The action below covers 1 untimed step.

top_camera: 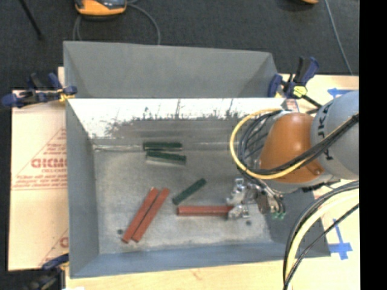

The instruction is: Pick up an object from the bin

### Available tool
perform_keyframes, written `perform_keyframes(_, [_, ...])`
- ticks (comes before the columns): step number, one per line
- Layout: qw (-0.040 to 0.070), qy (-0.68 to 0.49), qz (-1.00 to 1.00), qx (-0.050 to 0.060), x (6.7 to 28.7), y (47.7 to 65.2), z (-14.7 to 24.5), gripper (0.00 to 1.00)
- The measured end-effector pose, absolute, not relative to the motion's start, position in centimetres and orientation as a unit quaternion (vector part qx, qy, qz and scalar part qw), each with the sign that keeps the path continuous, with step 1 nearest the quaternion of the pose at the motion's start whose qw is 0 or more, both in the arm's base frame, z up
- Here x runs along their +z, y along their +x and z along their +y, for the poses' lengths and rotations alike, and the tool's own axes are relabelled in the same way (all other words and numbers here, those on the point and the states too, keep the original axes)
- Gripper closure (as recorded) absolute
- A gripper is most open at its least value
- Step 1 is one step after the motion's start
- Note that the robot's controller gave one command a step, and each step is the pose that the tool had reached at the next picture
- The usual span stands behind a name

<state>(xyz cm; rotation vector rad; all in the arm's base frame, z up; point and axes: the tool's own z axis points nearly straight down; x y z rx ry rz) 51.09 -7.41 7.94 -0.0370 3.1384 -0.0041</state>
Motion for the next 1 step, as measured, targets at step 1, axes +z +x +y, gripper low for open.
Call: perform_keyframes(1, [0.002, -0.012, 1.0, -0.001, 7.94, 51.09, -7.41, 1.0])
